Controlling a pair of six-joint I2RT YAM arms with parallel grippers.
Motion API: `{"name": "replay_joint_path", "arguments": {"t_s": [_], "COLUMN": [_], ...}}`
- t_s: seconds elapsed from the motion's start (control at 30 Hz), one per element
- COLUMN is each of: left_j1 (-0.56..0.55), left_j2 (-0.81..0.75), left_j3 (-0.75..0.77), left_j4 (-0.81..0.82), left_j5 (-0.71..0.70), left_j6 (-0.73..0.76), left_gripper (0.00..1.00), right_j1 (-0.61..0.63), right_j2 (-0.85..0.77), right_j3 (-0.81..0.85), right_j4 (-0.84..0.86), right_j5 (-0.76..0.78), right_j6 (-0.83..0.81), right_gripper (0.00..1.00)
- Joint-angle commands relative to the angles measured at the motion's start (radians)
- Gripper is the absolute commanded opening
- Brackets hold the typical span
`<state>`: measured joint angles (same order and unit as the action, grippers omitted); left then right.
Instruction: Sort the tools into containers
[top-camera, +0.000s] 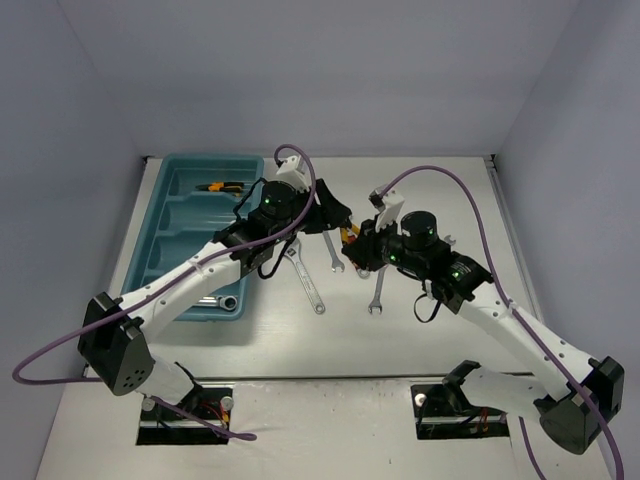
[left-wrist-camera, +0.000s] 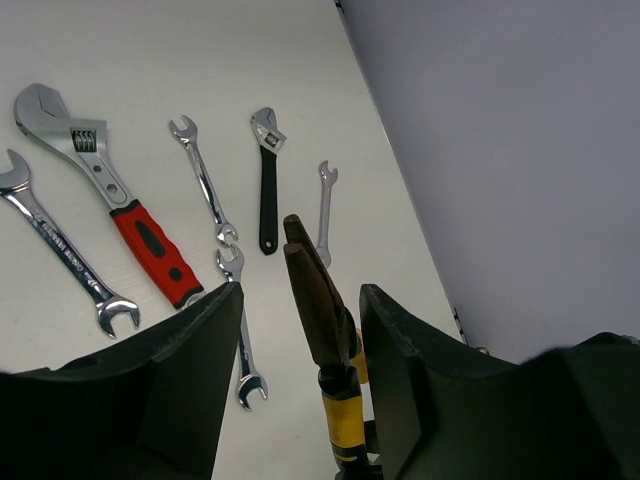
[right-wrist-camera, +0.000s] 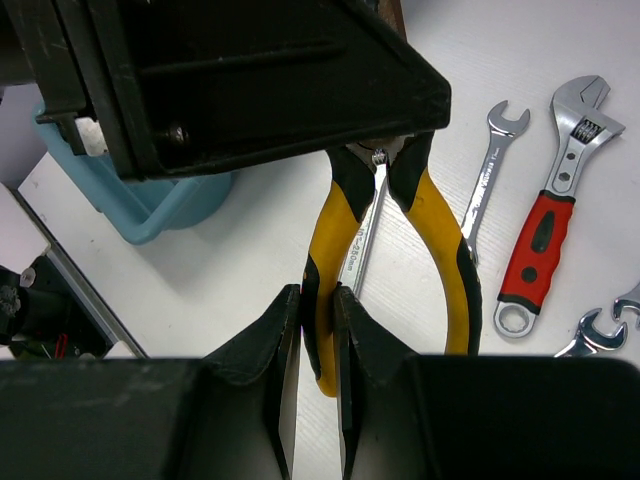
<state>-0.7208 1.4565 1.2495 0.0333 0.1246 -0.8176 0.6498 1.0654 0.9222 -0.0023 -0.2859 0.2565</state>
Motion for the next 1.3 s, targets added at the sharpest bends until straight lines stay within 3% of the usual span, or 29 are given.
{"name": "replay_joint_path", "arguments": {"t_s": [0.0, 0.1, 0.27, 0.37, 0.4, 0.43, 0.53, 0.63, 0.67, 0.93, 1.17, 1.27], "left_j1": [-0.006, -0.006, -0.006, -0.004, -0.003, -0.002, 0.026, 0.097, 0.099, 0.435, 0.620, 0.684], "left_j2": [-0.015, -0.014, -0.010, -0.012, -0.015, -0.018, -0.037, -0.050, -0.050, -0.003, 0.193, 0.349], "left_j3": [0.054, 0.054, 0.058, 0.053, 0.050, 0.041, 0.024, 0.008, 0.007, 0.069, 0.191, 0.282], "left_j4": [0.087, 0.096, 0.119, 0.128, 0.132, 0.134, 0.134, 0.134, 0.134, 0.136, 0.212, 0.237], "left_j5": [0.021, 0.020, 0.034, 0.038, 0.035, 0.032, 0.004, 0.009, 0.009, -0.008, 0.001, 0.027], "left_j6": [-0.012, -0.012, -0.013, -0.019, -0.021, -0.021, -0.026, -0.042, -0.048, -0.055, -0.075, -0.156], "left_gripper": [0.39, 0.29, 0.00, 0.00, 0.00, 0.00, 0.00, 0.00, 0.00, 0.00, 0.00, 0.00], "right_j1": [0.011, 0.011, 0.014, 0.013, 0.013, 0.013, 0.011, 0.011, 0.008, 0.000, -0.012, -0.016], "right_j2": [0.004, 0.005, 0.013, 0.009, 0.007, 0.004, -0.007, -0.030, -0.038, -0.114, -0.130, -0.130], "right_j3": [0.063, 0.060, 0.056, 0.053, 0.052, 0.048, 0.041, 0.029, 0.026, -0.001, -0.011, -0.013], "right_j4": [0.146, 0.150, 0.154, 0.154, 0.154, 0.153, 0.148, 0.143, 0.142, 0.080, 0.022, 0.010], "right_j5": [-0.006, -0.012, -0.009, -0.003, 0.005, 0.012, 0.056, 0.102, 0.114, 0.276, 0.332, 0.328], "right_j6": [-0.011, -0.011, -0.007, -0.005, -0.006, -0.007, 0.000, 0.004, 0.004, -0.008, -0.014, -0.005], "right_gripper": [0.00, 0.00, 0.00, 0.03, 0.09, 0.30, 0.63, 0.75, 0.76, 0.81, 0.81, 0.81]}}
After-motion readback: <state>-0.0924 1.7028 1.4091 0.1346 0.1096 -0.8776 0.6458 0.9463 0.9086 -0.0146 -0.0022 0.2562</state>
